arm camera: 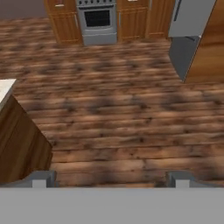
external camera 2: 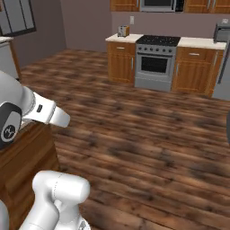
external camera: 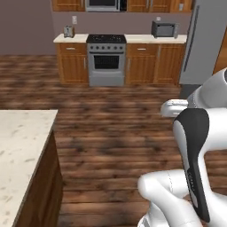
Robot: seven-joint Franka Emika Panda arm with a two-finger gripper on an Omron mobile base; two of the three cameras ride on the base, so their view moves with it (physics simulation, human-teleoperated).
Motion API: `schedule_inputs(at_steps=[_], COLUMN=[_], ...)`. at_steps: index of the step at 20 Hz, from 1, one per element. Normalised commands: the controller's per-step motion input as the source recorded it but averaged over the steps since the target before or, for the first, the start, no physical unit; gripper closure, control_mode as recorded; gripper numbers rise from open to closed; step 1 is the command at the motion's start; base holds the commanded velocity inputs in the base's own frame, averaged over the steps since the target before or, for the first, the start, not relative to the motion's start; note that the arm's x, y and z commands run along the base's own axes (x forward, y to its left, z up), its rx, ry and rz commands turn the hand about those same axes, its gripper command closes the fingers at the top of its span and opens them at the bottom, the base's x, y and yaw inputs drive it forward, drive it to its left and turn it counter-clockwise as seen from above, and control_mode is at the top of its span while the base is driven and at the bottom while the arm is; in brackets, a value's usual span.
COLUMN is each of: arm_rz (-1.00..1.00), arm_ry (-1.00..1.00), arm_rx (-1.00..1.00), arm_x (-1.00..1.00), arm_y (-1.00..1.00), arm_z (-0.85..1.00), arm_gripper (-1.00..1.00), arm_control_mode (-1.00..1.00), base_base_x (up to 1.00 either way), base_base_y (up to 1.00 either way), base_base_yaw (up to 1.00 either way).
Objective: There is a bowl on the dining counter. Grab a lemon wedge from the fridge and place it in the bowl. Then get the liquor bottle and glass cup from the cabinet and place them next to the bowl.
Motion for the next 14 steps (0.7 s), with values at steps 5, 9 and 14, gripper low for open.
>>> schedule_inputs(at_steps=[5,9,14], arm_rz=[0.00,0.00,0.00], arm_ry=[0.00,0.00,0.00], arm_rx=[0.00,0.00,0.00], arm_x=[0.00,0.00,0.00], arm_y=[0.00,0.00,0.00], arm_z=[0.00,0.00,0.00], arm_gripper=[-1.00,-1.00,-1.00], arm_control_mode=[1.00,1.00,1.00], base_base_x=[1.00,1.00,1.00], base_base_y=[-0.85,-0.16,0.05], base_base_yaw=[0.05,0.00,-0.04])
